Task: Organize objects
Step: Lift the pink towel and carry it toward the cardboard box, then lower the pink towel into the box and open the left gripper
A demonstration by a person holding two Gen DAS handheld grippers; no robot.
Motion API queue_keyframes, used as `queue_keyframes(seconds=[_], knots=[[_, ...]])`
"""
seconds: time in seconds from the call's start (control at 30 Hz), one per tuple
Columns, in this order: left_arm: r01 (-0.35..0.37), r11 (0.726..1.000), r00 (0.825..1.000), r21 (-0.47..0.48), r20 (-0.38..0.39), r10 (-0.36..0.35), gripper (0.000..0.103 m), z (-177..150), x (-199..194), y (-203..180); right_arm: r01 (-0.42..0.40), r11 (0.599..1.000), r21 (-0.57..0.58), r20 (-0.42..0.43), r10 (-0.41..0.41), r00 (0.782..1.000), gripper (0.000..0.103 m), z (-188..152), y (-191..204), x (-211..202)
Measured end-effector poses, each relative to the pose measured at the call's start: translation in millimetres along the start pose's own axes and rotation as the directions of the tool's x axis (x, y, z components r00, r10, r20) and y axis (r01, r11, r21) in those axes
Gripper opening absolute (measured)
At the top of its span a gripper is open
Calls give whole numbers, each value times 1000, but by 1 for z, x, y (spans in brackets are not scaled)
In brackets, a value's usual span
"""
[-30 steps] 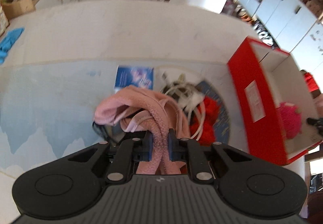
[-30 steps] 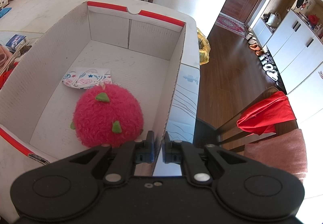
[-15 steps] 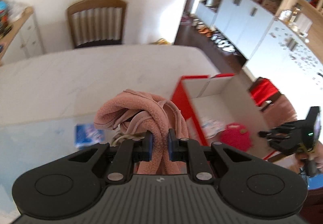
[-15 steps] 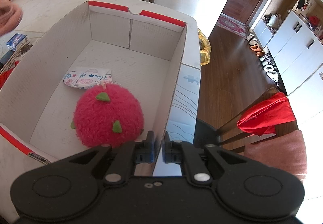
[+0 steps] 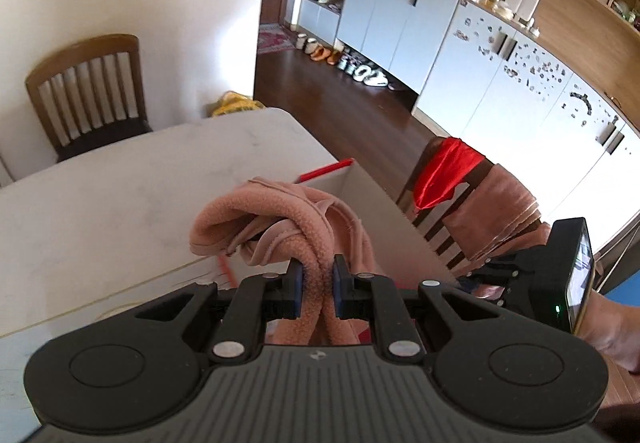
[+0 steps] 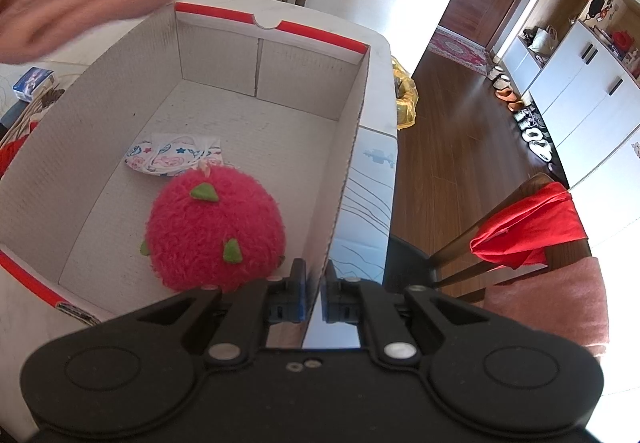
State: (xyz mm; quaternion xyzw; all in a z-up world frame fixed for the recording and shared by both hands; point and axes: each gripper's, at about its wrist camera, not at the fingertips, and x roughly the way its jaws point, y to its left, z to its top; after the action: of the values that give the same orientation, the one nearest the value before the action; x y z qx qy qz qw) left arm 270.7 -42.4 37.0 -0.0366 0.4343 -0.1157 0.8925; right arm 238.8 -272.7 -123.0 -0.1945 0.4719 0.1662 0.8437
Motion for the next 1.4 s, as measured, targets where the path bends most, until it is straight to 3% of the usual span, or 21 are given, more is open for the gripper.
queue_keyframes(seconds=[0.13, 0.4, 0.67, 1.07, 1.4], knots=[[6, 1000, 1000, 14, -20, -6, 13, 4, 28, -15, -1, 1000, 0, 1, 1, 1000, 7, 0, 0, 0], [-61, 997, 994, 51, -85, 65, 13, -1, 88, -28, -2, 1000, -1, 1, 2, 1000, 6, 0, 0, 1], [-125, 986, 972, 114, -187, 144, 13, -16, 135, -26, -1, 1000, -1, 1, 1, 1000, 6, 0, 0, 0], [-140, 973, 925, 181, -326, 194, 13, -27, 169, -31, -3, 1000, 1, 1, 3, 1000, 6, 0, 0, 1], [-170, 973, 921, 158, -324, 214, 17, -33, 164, -26, -5, 1000, 2, 0, 5, 1000, 6, -1, -1, 0]])
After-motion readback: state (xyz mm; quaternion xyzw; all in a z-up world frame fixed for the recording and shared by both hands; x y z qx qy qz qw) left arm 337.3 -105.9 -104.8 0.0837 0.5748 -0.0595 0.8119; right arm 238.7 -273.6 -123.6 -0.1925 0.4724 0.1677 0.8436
